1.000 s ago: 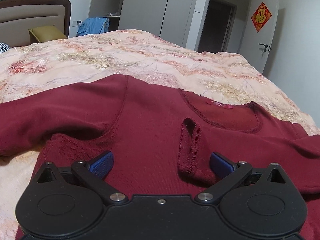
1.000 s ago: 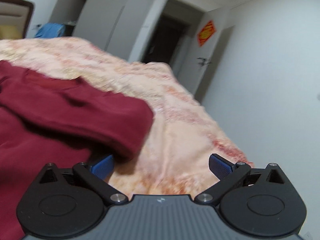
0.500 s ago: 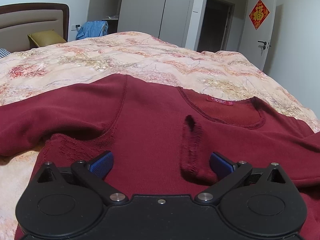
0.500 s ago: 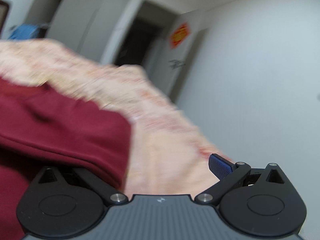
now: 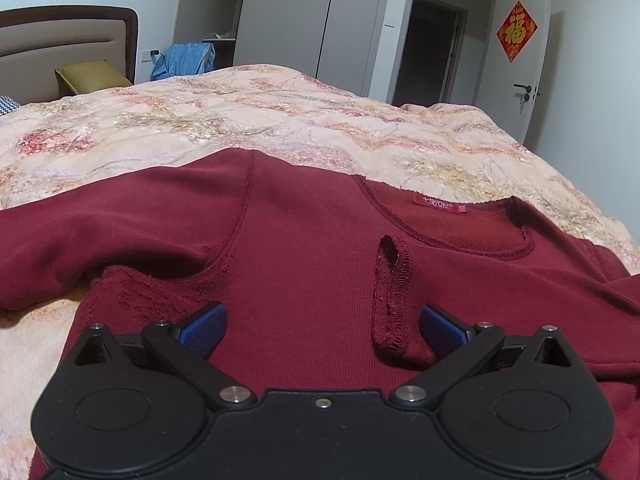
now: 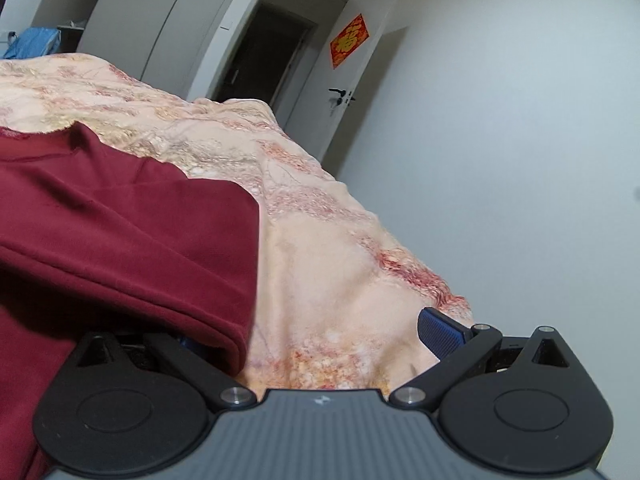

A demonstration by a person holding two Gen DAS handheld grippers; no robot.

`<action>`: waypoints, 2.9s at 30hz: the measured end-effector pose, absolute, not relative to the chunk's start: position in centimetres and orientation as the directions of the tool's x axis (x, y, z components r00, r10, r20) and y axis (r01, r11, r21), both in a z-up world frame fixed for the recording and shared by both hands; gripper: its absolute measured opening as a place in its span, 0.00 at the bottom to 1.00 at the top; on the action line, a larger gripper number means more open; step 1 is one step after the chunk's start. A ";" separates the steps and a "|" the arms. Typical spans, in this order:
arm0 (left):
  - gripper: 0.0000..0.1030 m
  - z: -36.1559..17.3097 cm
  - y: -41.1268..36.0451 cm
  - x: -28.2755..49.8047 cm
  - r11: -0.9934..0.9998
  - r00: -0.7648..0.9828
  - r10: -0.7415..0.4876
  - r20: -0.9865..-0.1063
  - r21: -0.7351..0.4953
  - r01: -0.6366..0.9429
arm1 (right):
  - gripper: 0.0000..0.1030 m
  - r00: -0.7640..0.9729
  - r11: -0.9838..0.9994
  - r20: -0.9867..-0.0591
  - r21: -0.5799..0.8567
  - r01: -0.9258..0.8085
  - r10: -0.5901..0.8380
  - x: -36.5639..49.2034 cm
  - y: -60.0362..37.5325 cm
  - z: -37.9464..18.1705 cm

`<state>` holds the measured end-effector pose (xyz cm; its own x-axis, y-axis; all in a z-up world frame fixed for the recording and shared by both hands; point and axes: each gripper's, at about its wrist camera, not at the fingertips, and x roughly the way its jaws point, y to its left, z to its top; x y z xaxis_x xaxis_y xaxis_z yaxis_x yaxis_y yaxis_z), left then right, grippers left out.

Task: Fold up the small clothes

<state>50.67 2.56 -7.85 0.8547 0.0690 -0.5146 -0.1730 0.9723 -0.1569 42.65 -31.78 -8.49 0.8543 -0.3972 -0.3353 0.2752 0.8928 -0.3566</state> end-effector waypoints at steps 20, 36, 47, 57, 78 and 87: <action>1.00 -4.3 11.2 30.3 0.958 0.807 0.008 -0.590 -0.228 -0.176 | 1.00 0.820 0.963 -0.505 0.145 -0.228 0.270 24.4 -31.2 -5.6; 0.93 -5.1 10.9 22.8 0.947 0.770 -0.134 -0.624 -0.310 -0.087 | 0.39 0.769 0.942 -0.550 0.250 -0.223 0.327 17.3 -31.1 -7.0; 0.19 -4.7 10.6 22.2 0.931 0.703 -0.195 -0.684 -0.355 -0.088 | 0.12 0.751 0.929 -0.551 0.271 -0.251 0.363 16.2 -30.4 -7.3; 0.03 -2.1 10.5 20.4 0.939 0.745 -0.150 -0.650 -0.329 -0.098 | 0.05 0.800 0.940 -0.499 0.237 -0.244 0.334 14.1 -32.9 -4.0; 0.77 -3.4 13.0 21.5 0.910 0.765 -0.110 -0.635 -0.373 -0.179 | 0.66 0.797 0.983 -0.575 0.121 -0.139 0.184 13.7 -34.5 -5.4; 0.98 -3.3 22.5 26.1 0.801 0.827 0.154 -0.540 -0.422 -0.425 | 1.00 0.848 0.973 -0.477 0.108 -0.205 0.231 16.7 -31.4 -4.6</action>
